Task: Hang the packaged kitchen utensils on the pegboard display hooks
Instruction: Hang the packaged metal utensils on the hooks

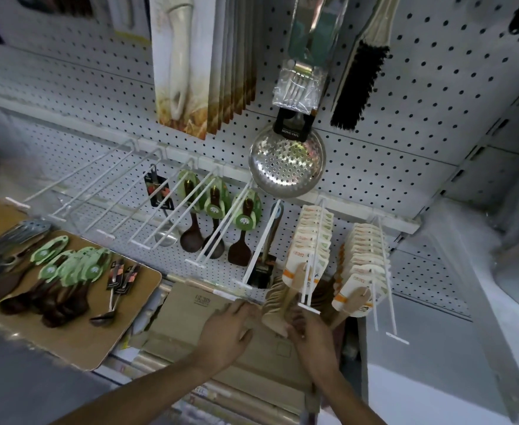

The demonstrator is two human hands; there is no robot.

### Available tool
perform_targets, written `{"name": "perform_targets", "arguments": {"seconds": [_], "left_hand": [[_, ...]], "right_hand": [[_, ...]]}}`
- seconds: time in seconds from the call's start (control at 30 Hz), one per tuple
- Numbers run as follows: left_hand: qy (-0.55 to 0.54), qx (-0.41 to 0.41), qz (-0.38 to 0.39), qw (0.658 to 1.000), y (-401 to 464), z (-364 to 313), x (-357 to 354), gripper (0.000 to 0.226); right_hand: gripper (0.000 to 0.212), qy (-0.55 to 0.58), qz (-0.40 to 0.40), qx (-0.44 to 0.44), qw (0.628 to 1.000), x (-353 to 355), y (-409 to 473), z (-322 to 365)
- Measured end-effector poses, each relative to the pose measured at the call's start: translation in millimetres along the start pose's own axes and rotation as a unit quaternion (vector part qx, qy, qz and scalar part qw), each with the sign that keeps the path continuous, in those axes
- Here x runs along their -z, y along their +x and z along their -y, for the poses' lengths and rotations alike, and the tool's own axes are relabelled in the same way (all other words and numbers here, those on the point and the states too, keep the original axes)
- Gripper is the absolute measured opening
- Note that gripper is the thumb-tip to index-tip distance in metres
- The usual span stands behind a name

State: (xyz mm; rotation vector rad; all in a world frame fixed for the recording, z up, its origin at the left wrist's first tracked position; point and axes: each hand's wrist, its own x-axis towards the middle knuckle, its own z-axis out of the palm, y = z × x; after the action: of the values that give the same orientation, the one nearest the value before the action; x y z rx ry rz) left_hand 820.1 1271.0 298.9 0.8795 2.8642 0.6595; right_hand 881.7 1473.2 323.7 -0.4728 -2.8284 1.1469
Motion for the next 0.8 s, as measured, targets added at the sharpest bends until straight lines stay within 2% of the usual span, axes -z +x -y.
{"name": "perform_targets", "arguments": {"seconds": [0.17,0.3,0.4,0.57,0.8], "left_hand": [[0.062,-0.026,-0.056,0.996,-16,14,32,0.054],[0.115,-0.039,-0.073,0.99,-36,17,53,0.056],[0.1,-0.033,-0.071,0.992,-55,15,66,0.056],[0.149,0.007,-0.102,0.984,-93,15,84,0.057],[0.171,0.078,-0.103,0.977,-139,28,107,0.058]], "right_hand": [[0.042,-0.134,0.008,0.141,0.981,8,-2,13],[0.051,-0.186,0.015,0.206,0.961,6,-6,29],[0.055,-0.196,0.023,0.26,0.945,-1,-12,40],[0.058,-0.205,0.04,0.331,0.92,-16,-20,60],[0.053,-0.183,0.075,0.388,0.9,-43,-36,96]]}}
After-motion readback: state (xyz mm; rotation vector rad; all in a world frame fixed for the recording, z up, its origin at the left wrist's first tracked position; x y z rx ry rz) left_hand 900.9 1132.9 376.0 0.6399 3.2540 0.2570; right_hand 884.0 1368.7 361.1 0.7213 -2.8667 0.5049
